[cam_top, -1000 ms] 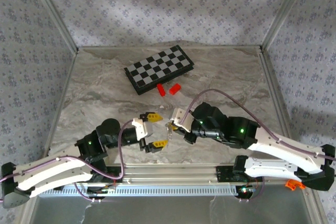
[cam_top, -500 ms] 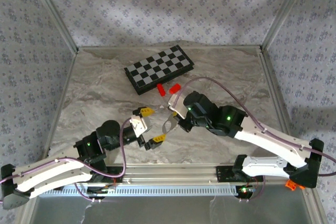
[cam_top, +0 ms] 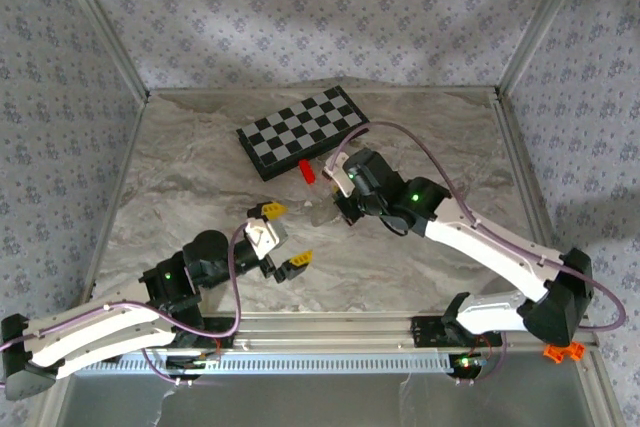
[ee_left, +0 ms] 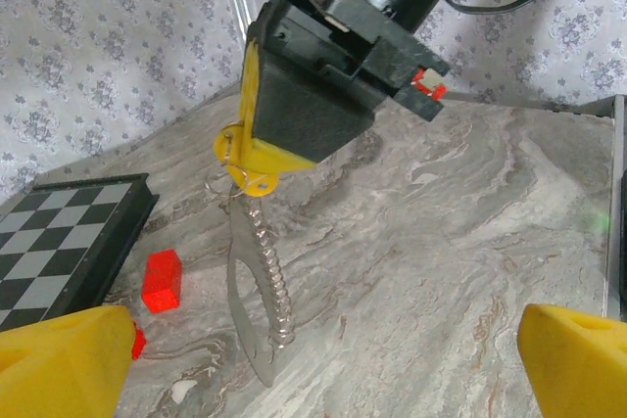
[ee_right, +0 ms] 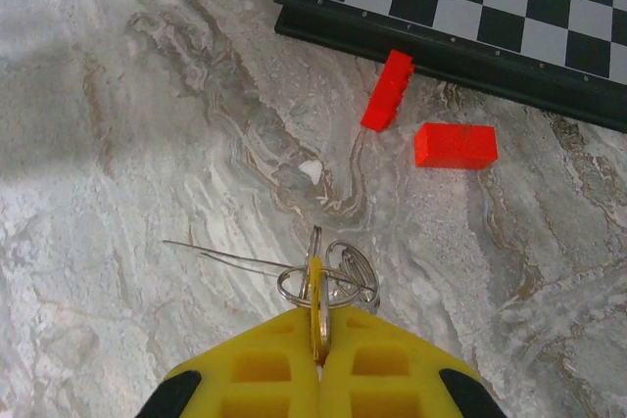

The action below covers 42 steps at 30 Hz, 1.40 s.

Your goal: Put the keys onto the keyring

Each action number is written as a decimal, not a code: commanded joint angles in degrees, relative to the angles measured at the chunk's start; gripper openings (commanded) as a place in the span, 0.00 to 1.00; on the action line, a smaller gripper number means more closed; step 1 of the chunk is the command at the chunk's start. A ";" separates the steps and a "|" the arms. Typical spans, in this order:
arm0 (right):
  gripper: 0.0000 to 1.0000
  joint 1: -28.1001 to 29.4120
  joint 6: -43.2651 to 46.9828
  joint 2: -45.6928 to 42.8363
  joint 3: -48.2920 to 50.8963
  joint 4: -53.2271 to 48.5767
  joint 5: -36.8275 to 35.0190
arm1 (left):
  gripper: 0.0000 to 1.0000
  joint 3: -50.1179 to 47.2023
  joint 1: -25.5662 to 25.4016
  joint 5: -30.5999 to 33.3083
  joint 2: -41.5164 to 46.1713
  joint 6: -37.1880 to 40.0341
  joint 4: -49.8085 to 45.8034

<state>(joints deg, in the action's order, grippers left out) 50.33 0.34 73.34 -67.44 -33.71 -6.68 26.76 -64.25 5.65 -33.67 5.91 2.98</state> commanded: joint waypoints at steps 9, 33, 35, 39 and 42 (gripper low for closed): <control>0.00 -2.51 -3.59 4.73 -2.26 8.13 3.34 | 0.99 -0.21 -0.09 0.76 -0.70 -0.03 1.44; 0.00 -3.42 -5.25 7.37 3.43 11.21 6.30 | 0.99 -2.79 -0.08 0.06 1.07 0.29 3.87; 0.00 -3.41 -5.34 7.31 3.76 11.21 6.49 | 0.99 -2.76 -0.09 0.11 1.07 0.33 3.74; 0.00 -3.39 -5.86 6.99 4.27 10.91 7.09 | 0.99 -2.86 -0.01 0.15 1.24 0.33 3.87; 0.00 -3.43 -6.30 6.22 5.10 10.59 7.69 | 0.99 -2.86 0.00 0.11 1.24 0.35 4.05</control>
<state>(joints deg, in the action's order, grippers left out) 47.20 -4.54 80.90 -63.42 -23.44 -0.12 23.88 -64.25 5.63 -33.10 5.96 4.78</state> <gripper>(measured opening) 0.050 0.994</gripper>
